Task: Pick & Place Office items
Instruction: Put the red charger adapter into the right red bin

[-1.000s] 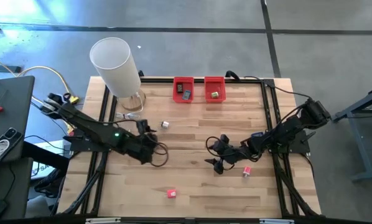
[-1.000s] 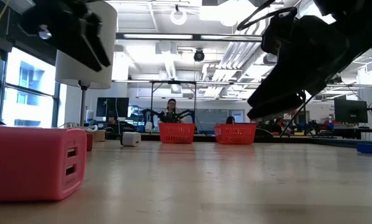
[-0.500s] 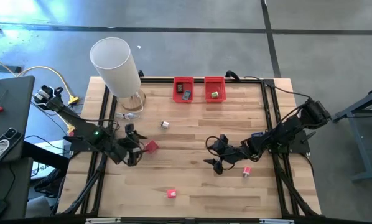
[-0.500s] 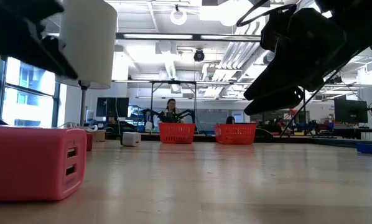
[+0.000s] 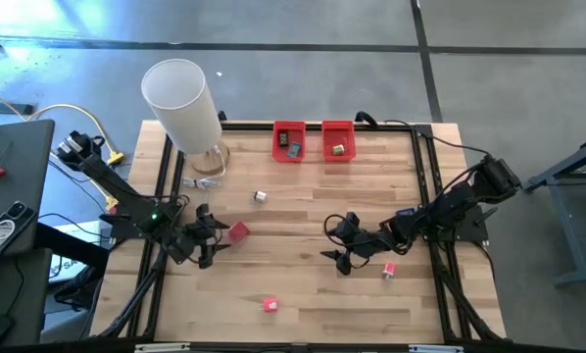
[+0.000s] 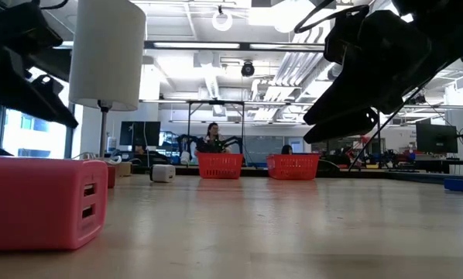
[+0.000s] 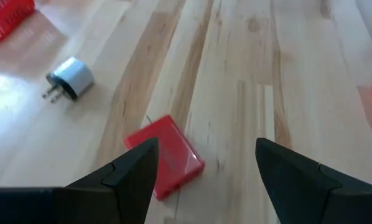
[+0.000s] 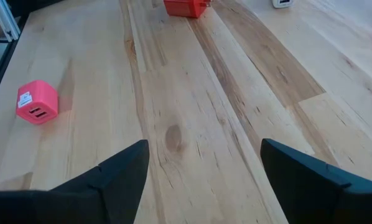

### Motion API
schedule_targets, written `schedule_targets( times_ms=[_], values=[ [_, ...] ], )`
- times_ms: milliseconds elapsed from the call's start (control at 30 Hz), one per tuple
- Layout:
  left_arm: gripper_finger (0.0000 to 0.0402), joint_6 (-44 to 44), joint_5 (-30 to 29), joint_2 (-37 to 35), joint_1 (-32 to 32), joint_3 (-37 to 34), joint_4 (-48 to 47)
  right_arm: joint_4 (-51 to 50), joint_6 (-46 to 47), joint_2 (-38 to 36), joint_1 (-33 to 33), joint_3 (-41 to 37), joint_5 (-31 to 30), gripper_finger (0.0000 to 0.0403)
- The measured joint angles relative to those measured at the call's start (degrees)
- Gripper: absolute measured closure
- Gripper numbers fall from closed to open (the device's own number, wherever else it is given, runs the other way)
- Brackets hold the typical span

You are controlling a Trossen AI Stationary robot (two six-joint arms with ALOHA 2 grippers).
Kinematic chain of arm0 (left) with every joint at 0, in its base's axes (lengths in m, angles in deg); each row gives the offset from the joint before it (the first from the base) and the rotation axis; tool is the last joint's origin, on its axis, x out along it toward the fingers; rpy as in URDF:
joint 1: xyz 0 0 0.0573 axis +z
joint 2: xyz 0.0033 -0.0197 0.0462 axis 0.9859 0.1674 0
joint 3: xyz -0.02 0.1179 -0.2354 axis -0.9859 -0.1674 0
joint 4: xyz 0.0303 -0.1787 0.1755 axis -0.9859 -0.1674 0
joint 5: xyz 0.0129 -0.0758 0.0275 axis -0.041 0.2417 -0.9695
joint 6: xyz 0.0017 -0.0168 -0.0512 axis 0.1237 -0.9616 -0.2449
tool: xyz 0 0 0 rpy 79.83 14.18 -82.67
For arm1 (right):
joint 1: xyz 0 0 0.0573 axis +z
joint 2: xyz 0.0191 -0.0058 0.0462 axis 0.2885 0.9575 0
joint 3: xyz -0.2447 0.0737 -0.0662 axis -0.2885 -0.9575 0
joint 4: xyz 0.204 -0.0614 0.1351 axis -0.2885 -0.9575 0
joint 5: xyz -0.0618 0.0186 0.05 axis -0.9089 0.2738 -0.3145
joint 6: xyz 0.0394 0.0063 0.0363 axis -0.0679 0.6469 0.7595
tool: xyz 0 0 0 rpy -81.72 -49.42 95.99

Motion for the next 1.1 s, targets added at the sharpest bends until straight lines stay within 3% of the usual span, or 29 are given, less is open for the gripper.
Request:
schedule_targets(
  times_ms=[433, 767, 1100],
  values=[
    [0.0144, -17.25, -0.74, 0.02, -3.35, -6.74, -0.65, -0.02, -0.02, 0.00, 0.00, 0.00, 0.00, 0.0105],
    [0.0144, -23.82, -0.74, 0.26, -6.65, -10.01, -0.42, -0.02, -0.02, 0.00, 0.00, 0.00, 0.00, 0.0105],
    [0.0144, -25.67, -2.53, 10.00, -6.94, -10.83, 4.91, 0.00, -0.03, 0.00, 0.00, 0.00, -0.02, 0.0105]
  ],
)
